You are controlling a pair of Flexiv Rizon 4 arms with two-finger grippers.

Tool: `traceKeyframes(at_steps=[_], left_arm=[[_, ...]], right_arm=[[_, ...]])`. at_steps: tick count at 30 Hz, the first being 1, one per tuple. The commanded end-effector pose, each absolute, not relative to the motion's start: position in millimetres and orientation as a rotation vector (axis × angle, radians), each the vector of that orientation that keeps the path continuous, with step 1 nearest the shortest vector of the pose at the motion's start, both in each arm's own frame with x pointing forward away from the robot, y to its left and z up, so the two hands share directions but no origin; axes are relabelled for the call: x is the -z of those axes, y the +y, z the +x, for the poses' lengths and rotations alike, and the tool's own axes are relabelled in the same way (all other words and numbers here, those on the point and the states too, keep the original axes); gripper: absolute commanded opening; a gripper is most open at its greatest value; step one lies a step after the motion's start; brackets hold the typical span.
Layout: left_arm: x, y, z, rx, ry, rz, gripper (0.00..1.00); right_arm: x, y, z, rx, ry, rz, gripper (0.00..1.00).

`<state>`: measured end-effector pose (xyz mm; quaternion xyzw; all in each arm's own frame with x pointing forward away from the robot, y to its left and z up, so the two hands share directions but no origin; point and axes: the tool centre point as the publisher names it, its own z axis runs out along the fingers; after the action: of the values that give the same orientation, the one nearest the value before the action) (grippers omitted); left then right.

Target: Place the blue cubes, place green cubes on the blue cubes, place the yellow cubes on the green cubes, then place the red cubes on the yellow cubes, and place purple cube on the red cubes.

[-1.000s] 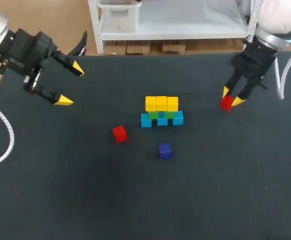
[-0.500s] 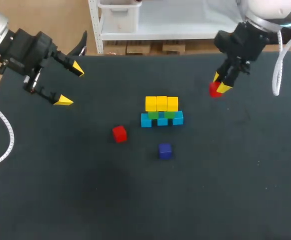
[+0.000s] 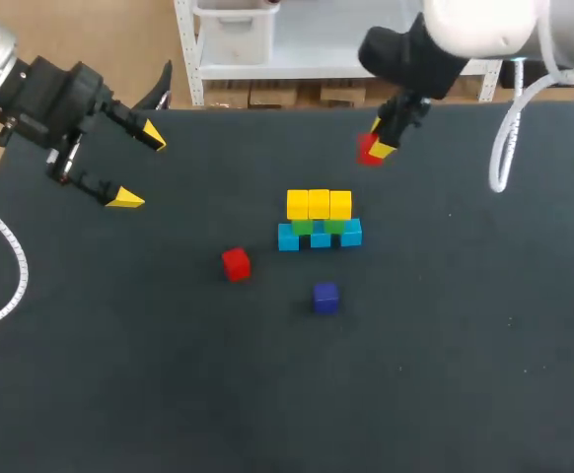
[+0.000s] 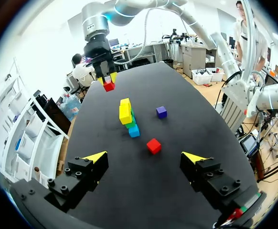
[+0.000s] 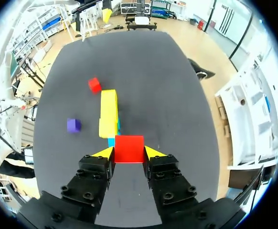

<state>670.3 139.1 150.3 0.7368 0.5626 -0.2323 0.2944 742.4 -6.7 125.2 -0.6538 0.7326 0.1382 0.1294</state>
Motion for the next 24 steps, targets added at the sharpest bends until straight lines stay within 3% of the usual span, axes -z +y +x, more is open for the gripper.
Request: traceKeyframes(at_steps=[1, 24], left_arm=[[-149.3, 139.5, 670.2, 0.616, 1.493, 1.961, 1.00], [-149.3, 139.5, 670.2, 0.616, 1.493, 1.961, 1.00]], right_arm=[[-123.6, 8.3, 734.9, -0.375, 2.113, -1.905, 0.00], [-102.5, 36.4, 708.5, -0.436, 2.088, -1.989, 0.00]])
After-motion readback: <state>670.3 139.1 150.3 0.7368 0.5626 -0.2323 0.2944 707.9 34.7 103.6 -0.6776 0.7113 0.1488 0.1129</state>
